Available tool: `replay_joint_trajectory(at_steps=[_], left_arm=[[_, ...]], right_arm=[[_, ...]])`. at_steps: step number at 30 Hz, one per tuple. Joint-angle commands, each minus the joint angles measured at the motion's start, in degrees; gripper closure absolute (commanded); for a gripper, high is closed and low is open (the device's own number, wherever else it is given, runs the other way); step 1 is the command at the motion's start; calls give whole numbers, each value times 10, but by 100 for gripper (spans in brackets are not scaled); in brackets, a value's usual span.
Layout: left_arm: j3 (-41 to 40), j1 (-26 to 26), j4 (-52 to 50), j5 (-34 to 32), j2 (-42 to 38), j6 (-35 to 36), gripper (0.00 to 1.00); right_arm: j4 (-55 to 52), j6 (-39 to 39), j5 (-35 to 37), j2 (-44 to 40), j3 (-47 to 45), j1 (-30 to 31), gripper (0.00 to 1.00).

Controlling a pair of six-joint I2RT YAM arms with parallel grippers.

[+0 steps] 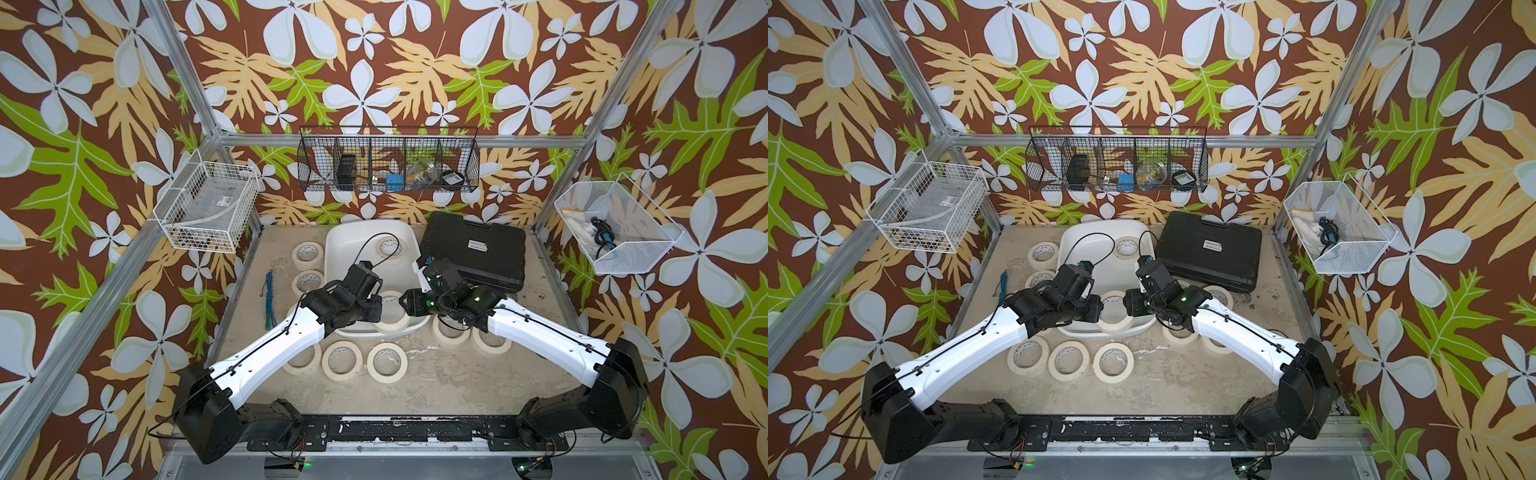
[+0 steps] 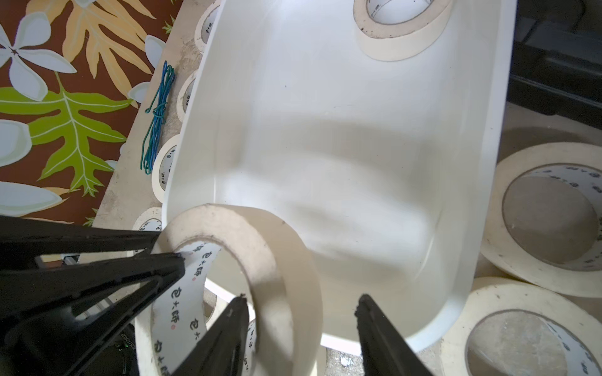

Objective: Take out the art tape in the storage box
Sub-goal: Pick up the art tape from the storage box.

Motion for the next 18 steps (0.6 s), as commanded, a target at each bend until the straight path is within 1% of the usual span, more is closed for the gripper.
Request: replay_joint_trajectory(at_steps=[1, 4, 6, 7, 8, 10, 14, 15, 16, 18], left_arm=[[2, -1, 20, 8, -4, 0, 88], [3, -2, 22, 8, -5, -1, 88], [3, -2, 21, 7, -3, 0, 88], [3, -2, 20, 6, -1, 1, 88], [3, -2, 20, 6, 0, 1, 88], [4, -2, 20, 7, 3, 1, 88], [5, -2, 18, 6, 8, 1, 87], [5, -2, 18, 6, 8, 0, 85], [5, -2, 19, 8, 10, 0, 80], [4, -2, 26, 20, 9, -1, 67]], right_arm=[[-5, -10, 35, 12, 10, 10, 44], [-10, -13, 48, 25, 17, 16, 46], [-15, -14, 53, 32, 23, 18, 51], [-18, -15, 57, 34, 25, 19, 55], [-19, -15, 59, 35, 27, 20, 63], [-18, -13, 65, 33, 26, 20, 72], [-20, -14, 70, 29, 25, 20, 84], [-21, -13, 71, 28, 25, 20, 85], [-22, -13, 71, 27, 26, 21, 87], [-31, -14, 76, 24, 30, 20, 90]])
